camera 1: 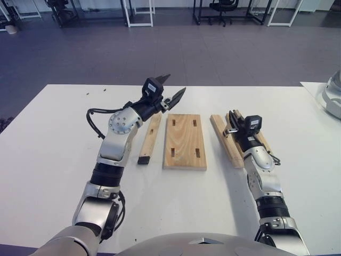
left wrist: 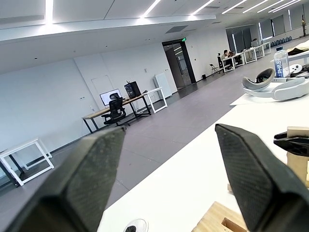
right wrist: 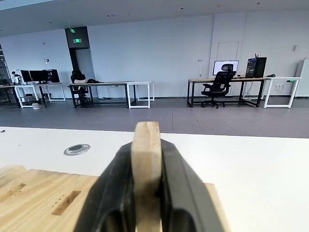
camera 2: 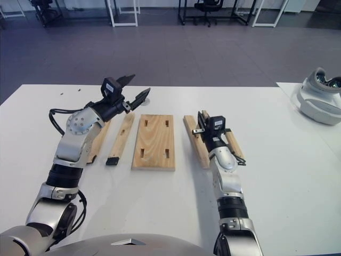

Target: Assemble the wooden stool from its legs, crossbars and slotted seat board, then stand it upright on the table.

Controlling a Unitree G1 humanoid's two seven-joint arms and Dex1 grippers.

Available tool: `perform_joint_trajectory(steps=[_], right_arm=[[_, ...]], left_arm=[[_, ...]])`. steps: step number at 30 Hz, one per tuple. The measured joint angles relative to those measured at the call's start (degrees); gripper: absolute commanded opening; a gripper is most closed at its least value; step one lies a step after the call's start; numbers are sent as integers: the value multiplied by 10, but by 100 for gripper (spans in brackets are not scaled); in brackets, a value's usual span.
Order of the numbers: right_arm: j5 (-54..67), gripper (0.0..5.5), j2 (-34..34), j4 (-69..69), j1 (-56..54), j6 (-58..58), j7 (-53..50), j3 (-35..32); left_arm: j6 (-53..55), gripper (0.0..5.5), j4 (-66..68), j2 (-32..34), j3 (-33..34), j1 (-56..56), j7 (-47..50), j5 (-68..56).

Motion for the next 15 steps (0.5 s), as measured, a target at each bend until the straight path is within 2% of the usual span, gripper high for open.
perform_joint_trajectory(steps=[5,6,7,10,15], right_arm=[[0,41,-5,14,10,-40,17,1],[0,79,-6,10,14,-42,23,1],[0,92,-7,6,17,-42,25,1],[2,153,-11,2,55,29,34,4],[3,244,-31,-67,15,181,17,2]], left_arm=[[0,342,3,4,0,0,0,2],[0,342,5,4,0,0,0,2],[0,342,5,4,0,0,0,3],[-1,342,8,8,0,1,0,6],[-1,342,14,8,0,1,0,11]])
